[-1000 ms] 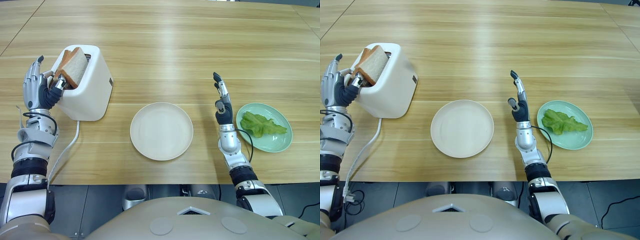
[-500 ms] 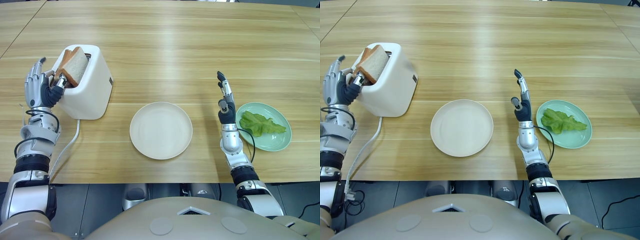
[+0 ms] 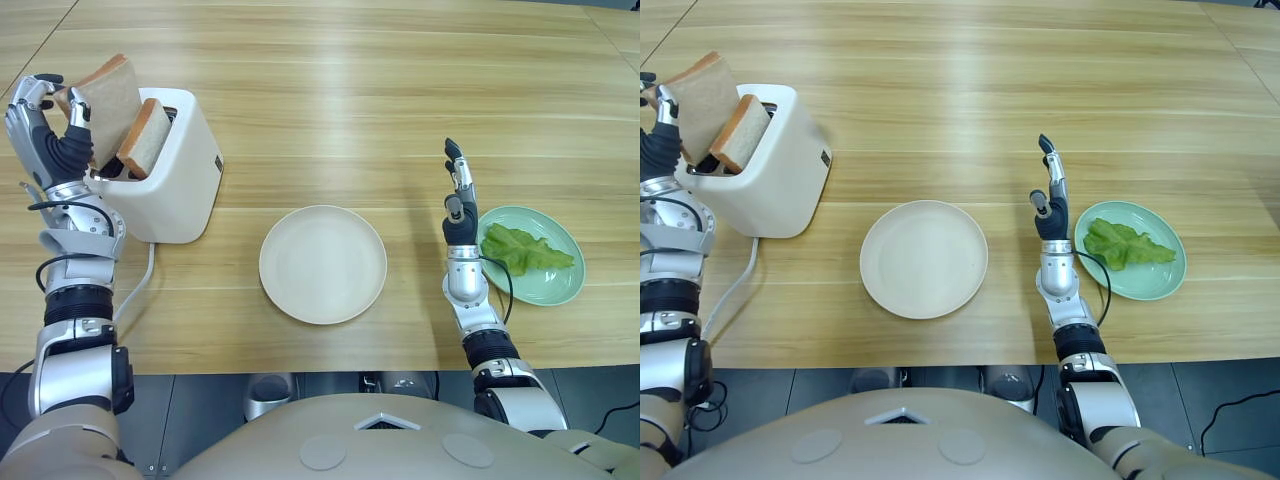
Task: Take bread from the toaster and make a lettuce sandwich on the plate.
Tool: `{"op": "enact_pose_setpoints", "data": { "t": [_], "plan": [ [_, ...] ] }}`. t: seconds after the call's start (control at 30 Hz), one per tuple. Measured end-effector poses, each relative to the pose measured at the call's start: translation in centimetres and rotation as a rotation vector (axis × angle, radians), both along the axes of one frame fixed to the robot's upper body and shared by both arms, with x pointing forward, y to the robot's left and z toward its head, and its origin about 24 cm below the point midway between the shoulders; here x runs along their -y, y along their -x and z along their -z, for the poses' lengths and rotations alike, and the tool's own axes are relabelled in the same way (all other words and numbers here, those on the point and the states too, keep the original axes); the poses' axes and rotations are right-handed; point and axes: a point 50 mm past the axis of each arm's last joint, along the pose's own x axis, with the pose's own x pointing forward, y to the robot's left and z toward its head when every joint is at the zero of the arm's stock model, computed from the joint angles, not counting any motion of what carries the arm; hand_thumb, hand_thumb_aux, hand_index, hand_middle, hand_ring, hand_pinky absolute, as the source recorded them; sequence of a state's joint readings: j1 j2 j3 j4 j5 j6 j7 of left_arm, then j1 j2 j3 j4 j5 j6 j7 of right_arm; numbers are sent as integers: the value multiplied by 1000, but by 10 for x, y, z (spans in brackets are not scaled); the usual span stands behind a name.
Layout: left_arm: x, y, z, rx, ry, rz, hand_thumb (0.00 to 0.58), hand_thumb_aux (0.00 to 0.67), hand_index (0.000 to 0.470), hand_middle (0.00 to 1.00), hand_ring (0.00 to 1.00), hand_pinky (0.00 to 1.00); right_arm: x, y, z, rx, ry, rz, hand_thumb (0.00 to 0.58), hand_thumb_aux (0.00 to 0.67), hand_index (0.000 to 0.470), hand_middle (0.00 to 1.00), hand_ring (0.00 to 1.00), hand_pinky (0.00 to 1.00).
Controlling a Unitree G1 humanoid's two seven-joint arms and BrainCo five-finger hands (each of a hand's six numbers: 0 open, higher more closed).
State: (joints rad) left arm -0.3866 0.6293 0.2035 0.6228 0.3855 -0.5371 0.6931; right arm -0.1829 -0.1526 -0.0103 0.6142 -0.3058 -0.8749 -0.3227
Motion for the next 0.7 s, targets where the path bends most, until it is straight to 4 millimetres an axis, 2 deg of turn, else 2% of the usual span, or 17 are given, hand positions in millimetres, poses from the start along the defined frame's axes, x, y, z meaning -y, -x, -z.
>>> {"op": "enact_pose_setpoints", "data": {
  "t": [0.2,0.43,0.7],
  "plan": [
    [17,-3,-7,149,169,110,580,670,460,290,290,290,0,0,0,2,-2,3,0,0,0,0,0,0],
    [11,-3,-17,309,451,203,580,670,460,267,267,267,2,0,-1,7,-10,22,0,0,0,0,0,0],
    [21,-14,-3,254,655,376,580,670,460,259,259,259,1,-3,-2,12,-13,22,0,0,0,0,0,0]
  ]
}}
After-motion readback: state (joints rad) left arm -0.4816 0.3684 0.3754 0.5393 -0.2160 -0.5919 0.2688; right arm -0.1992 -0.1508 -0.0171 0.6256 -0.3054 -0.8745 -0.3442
